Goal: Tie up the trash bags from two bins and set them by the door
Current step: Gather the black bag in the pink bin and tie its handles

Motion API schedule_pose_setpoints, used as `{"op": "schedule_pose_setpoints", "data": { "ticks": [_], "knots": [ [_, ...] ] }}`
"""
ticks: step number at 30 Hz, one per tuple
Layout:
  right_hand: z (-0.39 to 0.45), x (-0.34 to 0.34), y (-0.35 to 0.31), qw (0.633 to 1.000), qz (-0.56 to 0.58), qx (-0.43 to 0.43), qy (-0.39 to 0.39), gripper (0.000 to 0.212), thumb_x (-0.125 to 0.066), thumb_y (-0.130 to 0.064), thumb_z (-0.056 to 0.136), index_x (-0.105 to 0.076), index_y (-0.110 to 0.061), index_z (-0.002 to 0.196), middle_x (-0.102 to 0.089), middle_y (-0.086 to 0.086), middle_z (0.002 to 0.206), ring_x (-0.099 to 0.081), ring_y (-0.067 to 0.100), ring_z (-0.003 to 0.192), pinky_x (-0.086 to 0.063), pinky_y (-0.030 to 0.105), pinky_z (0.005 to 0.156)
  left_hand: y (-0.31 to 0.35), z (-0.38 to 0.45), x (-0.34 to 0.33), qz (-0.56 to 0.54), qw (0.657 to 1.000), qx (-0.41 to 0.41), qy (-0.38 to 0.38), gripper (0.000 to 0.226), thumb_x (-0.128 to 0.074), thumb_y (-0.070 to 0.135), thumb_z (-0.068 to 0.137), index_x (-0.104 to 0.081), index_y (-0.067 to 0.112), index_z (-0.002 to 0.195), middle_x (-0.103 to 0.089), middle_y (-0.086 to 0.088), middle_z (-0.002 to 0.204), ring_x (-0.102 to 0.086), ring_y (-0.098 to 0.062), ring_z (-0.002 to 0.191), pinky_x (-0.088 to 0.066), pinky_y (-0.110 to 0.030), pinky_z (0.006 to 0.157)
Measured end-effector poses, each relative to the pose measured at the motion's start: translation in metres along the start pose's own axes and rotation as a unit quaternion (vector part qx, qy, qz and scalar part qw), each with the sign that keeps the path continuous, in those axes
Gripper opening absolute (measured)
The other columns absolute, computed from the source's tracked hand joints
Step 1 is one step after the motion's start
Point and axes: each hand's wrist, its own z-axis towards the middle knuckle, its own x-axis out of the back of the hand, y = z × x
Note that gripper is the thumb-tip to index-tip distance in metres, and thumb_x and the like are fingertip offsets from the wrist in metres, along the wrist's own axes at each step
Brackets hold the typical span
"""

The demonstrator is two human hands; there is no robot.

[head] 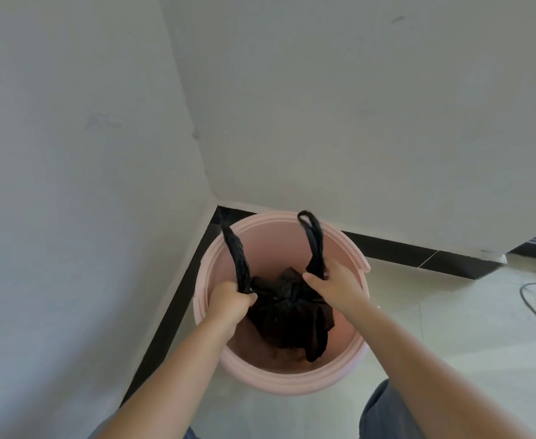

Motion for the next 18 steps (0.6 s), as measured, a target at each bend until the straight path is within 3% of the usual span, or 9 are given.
{"op": "schedule_pose_setpoints", "data": {
  "ticks": [2, 5, 8, 10, 11, 12, 14, 16, 18],
  "knots": [
    [0.004, -0.001, -0.002, 0.999, 0.035, -0.031, -0.002, 0.014, -0.053, -0.026, 0.089, -0.053, -0.012, 0.092, -0.058, 0.007, 0.082, -0.056, 0.023, 0.081, -0.043, 0.029, 0.064, 0.003, -0.002, -0.002, -0.036, 0.999, -0.034, 0.01, 0.02, -0.047, 0.012, 0.092, -0.065, 0.008, 0.086, -0.059, -0.01, 0.101, -0.055, -0.029, 0.102, -0.037, -0.029, 0.08],
    [0.009, 0.0, -0.006, 0.997, 0.049, -0.055, 0.003, 0.037, -0.046, -0.032, 0.092, -0.047, -0.011, 0.062, -0.047, 0.005, 0.059, -0.045, 0.019, 0.056, -0.029, 0.026, 0.051, 0.01, -0.007, -0.004, -0.142, 0.986, -0.079, -0.023, 0.033, -0.033, 0.024, 0.097, -0.056, 0.018, 0.074, -0.067, -0.003, 0.09, -0.059, -0.024, 0.101, -0.041, -0.033, 0.091],
    [0.011, 0.0, -0.005, 0.997, 0.047, -0.064, 0.009, 0.046, -0.037, -0.035, 0.095, -0.041, -0.01, 0.056, -0.039, 0.006, 0.054, -0.038, 0.019, 0.05, -0.025, 0.029, 0.05, 0.007, -0.004, -0.005, -0.161, 0.981, -0.106, -0.024, 0.036, -0.025, 0.026, 0.098, -0.045, 0.019, 0.069, -0.056, 0.011, 0.045, -0.06, -0.018, 0.066, -0.043, -0.035, 0.085],
    [0.01, 0.0, -0.006, 0.998, 0.028, -0.059, 0.005, 0.049, -0.034, -0.037, 0.095, -0.035, -0.011, 0.053, -0.036, 0.004, 0.051, -0.035, 0.017, 0.046, -0.025, 0.028, 0.047, 0.008, -0.005, -0.004, -0.16, 0.981, -0.112, -0.015, 0.032, -0.027, 0.028, 0.097, -0.047, 0.017, 0.075, -0.039, 0.011, 0.035, -0.044, -0.009, 0.043, -0.043, -0.037, 0.074],
    [0.008, 0.0, -0.007, 0.998, 0.029, -0.052, 0.001, 0.05, -0.033, -0.037, 0.095, -0.034, -0.012, 0.053, -0.035, 0.004, 0.049, -0.034, 0.016, 0.043, -0.026, 0.025, 0.044, 0.009, -0.006, -0.003, -0.149, 0.983, -0.109, -0.02, 0.026, -0.032, 0.03, 0.096, -0.052, 0.015, 0.089, -0.043, 0.013, 0.045, -0.045, -0.007, 0.046, -0.044, -0.037, 0.072],
    [0.006, 0.0, -0.008, 0.998, 0.039, -0.046, -0.004, 0.049, -0.033, -0.036, 0.096, -0.034, -0.012, 0.053, -0.036, 0.004, 0.048, -0.034, 0.014, 0.04, -0.028, 0.022, 0.041, 0.013, -0.008, -0.002, -0.129, 0.986, -0.099, -0.033, 0.025, -0.039, 0.03, 0.094, -0.05, 0.013, 0.108, -0.053, 0.009, 0.064, -0.053, -0.01, 0.061, -0.047, -0.038, 0.075],
    [0.002, 0.002, -0.011, 0.998, 0.051, -0.024, 0.004, 0.05, -0.035, -0.033, 0.096, -0.036, -0.011, 0.051, -0.038, 0.003, 0.045, -0.036, 0.01, 0.033, -0.03, 0.014, 0.035, 0.016, -0.009, 0.0, -0.065, 0.993, -0.064, -0.074, 0.047, -0.054, 0.022, 0.087, -0.034, 0.013, 0.129, -0.051, -0.001, 0.113, -0.053, -0.022, 0.107, -0.045, -0.043, 0.094],
    [-0.002, 0.006, -0.011, 0.999, 0.039, 0.004, 0.025, 0.053, -0.038, -0.036, 0.095, -0.039, -0.013, 0.046, -0.041, 0.001, 0.04, -0.039, 0.006, 0.032, -0.035, 0.012, 0.039, 0.018, -0.01, 0.0, 0.018, 0.993, -0.07, -0.098, 0.055, -0.059, 0.013, 0.081, -0.032, 0.01, 0.129, -0.044, -0.002, 0.122, -0.046, -0.028, 0.119, -0.042, -0.038, 0.094],
    [-0.007, 0.011, -0.014, 0.999, 0.044, 0.031, 0.009, 0.051, -0.041, -0.037, 0.093, -0.043, -0.017, 0.047, -0.045, -0.003, 0.037, -0.043, 0.006, 0.035, -0.039, 0.015, 0.047, 0.017, -0.011, -0.003, 0.113, 0.978, -0.128, -0.116, 0.054, -0.066, 0.017, 0.075, -0.041, 0.01, 0.123, -0.052, -0.001, 0.119, -0.051, -0.024, 0.117, -0.042, -0.029, 0.088]
  ]
}}
